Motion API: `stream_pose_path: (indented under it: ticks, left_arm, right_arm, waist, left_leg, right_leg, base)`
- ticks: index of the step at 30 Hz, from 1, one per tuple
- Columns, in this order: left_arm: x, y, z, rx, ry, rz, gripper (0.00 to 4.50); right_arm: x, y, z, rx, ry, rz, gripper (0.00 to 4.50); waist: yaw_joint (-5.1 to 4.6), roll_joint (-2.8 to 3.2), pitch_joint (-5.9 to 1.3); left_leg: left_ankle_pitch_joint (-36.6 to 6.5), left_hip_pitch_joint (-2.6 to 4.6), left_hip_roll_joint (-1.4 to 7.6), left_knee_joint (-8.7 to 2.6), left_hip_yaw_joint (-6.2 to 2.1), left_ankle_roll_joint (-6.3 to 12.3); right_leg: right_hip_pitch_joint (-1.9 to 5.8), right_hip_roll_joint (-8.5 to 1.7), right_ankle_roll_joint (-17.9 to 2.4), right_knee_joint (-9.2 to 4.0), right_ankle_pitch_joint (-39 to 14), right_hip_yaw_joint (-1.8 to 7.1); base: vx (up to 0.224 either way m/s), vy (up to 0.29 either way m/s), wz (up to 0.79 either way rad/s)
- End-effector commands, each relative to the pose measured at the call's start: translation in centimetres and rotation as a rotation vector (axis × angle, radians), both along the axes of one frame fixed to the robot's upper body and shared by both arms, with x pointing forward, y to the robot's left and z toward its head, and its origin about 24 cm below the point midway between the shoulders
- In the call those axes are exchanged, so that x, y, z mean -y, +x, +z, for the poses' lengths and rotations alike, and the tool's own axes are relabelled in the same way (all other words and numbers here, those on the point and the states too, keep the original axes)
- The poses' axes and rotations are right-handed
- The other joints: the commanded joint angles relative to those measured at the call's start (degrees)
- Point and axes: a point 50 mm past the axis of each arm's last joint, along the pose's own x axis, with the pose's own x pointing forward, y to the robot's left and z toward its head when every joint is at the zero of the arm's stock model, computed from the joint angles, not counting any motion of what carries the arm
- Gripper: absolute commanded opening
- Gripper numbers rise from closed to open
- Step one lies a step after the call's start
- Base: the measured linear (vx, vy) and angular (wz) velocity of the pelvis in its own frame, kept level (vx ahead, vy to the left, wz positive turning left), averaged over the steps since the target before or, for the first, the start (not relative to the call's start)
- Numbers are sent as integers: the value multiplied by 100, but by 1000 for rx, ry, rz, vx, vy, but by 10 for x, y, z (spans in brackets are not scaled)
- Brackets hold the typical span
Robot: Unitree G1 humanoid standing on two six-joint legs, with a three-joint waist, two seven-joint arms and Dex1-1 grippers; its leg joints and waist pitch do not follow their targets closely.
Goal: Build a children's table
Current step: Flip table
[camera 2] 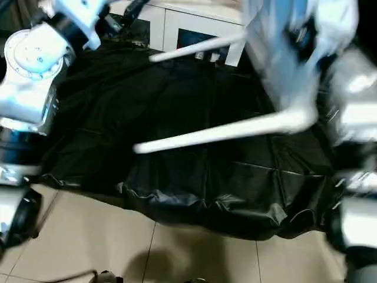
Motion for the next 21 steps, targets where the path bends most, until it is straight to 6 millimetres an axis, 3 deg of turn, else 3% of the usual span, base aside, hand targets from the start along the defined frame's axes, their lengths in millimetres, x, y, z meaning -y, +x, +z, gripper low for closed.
stream_pose_path:
  ticks: [1,5,7,11,13,14,15,17,18,21]
  left_arm:
    - [4,4,-17,-114,-160,-58,292]
    - [4,3,-31,-202,-273,-73,287]
    - [4,2,-39,-243,-319,-76,283]
    - [6,-1,-59,-346,-410,-76,276]
    - [7,-5,-79,-416,-448,-64,275]
    - [7,-5,-81,-423,-451,-63,274]
    - [8,-6,-84,-433,-456,-61,272]
    - [9,-10,-100,-494,-470,-52,268]
    - [9,-10,-100,-494,-470,-52,265]
    - [10,-15,-112,-522,-457,-43,260]
  right_arm:
    - [-9,-9,38,159,-113,37,195]
    - [-11,-9,57,181,-203,32,195]
    - [-13,-8,66,189,-227,37,195]
    - [-21,-4,80,192,-297,52,195]
    - [-33,-2,90,195,-316,103,195]
    - [-34,-1,91,195,-319,107,195]
    - [-36,-1,92,196,-323,113,229]
    - [-45,3,94,186,-358,135,249]
    - [-45,3,94,186,-358,135,264]
    - [-51,7,95,184,-385,140,281]
  waist:
    - [-2,-103,-433]
    - [-26,-112,-429]
    - [-23,-81,-425]
    - [-59,-104,-424]
    - [-72,-176,-413]
    - [-70,-149,-405]
    - [-76,-130,-413]
    - [-118,-180,-401]
    - [-95,-158,-404]
    - [-100,-222,-417]
  left_leg:
    - [-773,120,114,-365,-16,5]
    - [-888,105,118,-352,-15,46]
    - [-952,111,127,-357,-22,57]
    - [-1168,97,142,-348,-40,0]
    - [-1245,85,143,-346,-35,41]
    - [-1291,76,149,-358,-49,14]
    - [-1302,85,157,-354,-54,-9]
    - [-1414,82,166,-381,-63,-100]
    - [-1499,134,172,-372,-57,-153]
    - [-1521,128,184,-360,-48,-154]
  right_leg:
    - [299,-207,-912,-340,-1286,91]
    - [292,-199,-982,-345,-1341,78]
    - [270,-194,-941,-348,-1387,80]
    - [260,-191,-948,-349,-1508,63]
    - [248,-193,-877,-373,-1672,65]
    - [243,-196,-826,-379,-1737,62]
    - [235,-196,-819,-365,-1692,65]
    - [219,-176,-776,-383,-1666,54]
    - [183,-164,-754,-382,-1630,57]
    - [177,-174,-748,-370,-1559,59]
  base:
    - [0,0,0]
    - [0,0,0]
    - [0,0,0]
    - [0,0,0]
    - [0,0,0]
    - [0,0,0]
    - [0,0,0]
    - [0,0,0]
    - [0,0,0]
    - [0,0,0]
